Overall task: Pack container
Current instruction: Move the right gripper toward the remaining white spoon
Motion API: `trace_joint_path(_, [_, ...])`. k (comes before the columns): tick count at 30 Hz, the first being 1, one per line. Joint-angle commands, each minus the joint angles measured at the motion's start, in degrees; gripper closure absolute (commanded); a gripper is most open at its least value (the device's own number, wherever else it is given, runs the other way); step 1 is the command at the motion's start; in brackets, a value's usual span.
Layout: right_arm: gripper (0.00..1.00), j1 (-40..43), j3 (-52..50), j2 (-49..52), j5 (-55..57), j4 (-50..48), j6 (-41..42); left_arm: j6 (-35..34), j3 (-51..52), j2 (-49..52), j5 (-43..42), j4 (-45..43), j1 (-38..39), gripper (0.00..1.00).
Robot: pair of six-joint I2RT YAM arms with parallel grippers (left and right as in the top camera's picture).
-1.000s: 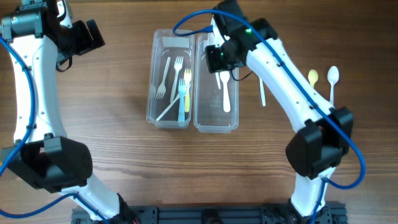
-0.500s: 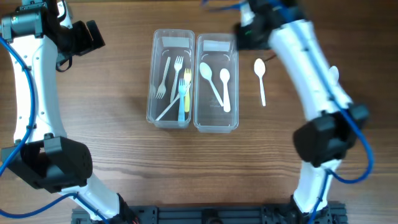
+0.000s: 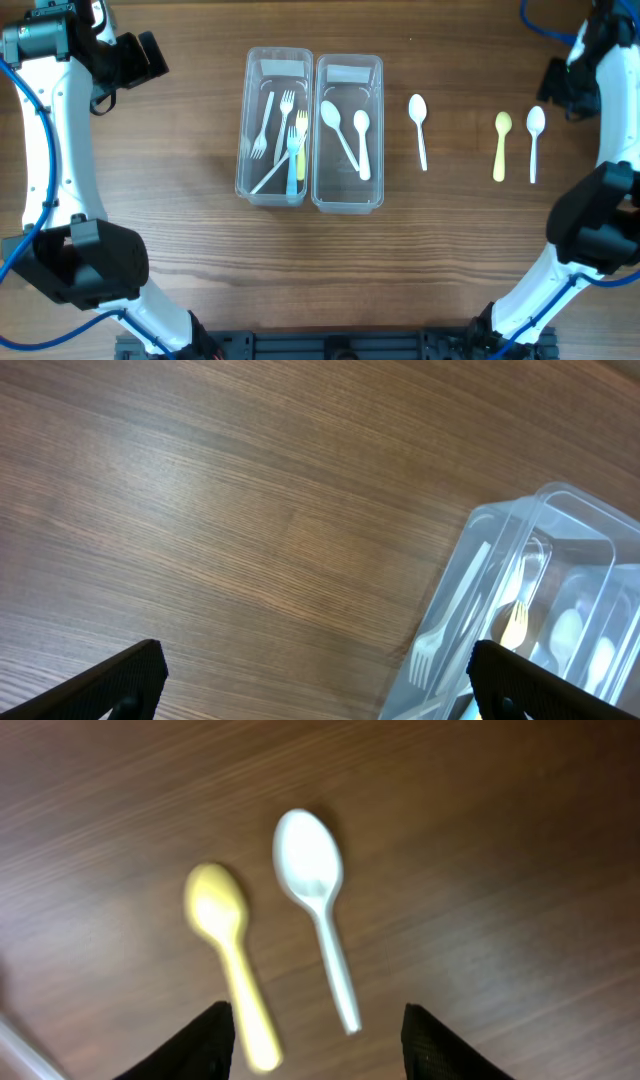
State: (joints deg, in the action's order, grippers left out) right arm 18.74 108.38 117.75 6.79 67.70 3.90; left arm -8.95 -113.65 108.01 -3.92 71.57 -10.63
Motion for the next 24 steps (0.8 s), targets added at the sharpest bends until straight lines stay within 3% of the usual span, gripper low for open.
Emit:
trace_joint_path(1, [0.47, 2.4, -7.8, 0.0, 0.96, -5.57, -4.11, -0.52, -0.68, 0.68, -0.04, -0.81, -0.11, 0.0])
trace_joint_path(12, [0.55, 3.63, -25.53, 0.02, -1.01, -20.79, -13.0, -0.52, -0.7, 0.68, -0.04, -0.72, -0.09, 0.0])
trace_joint_path(18, [0.58, 3.63, -31.34, 0.04, -4.07, -27.28, -13.0, -0.52, -0.68, 0.68, -0.04, -0.72, -0.09, 0.0])
trace_joint_path(19, [0.63, 3.63, -31.61, 0.04, -4.31, -27.82, -12.98, -0.55, -0.7, 0.68, -0.04, -0.72, -0.09, 0.0])
trace_joint_path(20, [0.8, 3.63, -31.8, 0.04, -4.31, -28.17, -12.96, -0.52, -0.68, 0.68, -0.04, -0.72, -0.09, 0.0])
trace_joint_path(21, [0.9, 3.61, -31.8, 0.04, -4.28, -28.3, -12.96, -0.52, -0.7, 0.68, -0.04, -0.74, -0.09, 0.0])
trace_joint_path(22, [0.96, 3.61, -31.78, 0.04, -4.28, -28.5, -12.96, -0.52, -0.7, 0.68, -0.04, -0.79, -0.09, 0.0])
trace_joint_path(24, [0.96, 3.61, -31.58, -0.02, -4.26, -28.2, -12.94, -0.52, -0.68, 0.68, -0.04, -0.81, -0.09, 0.0])
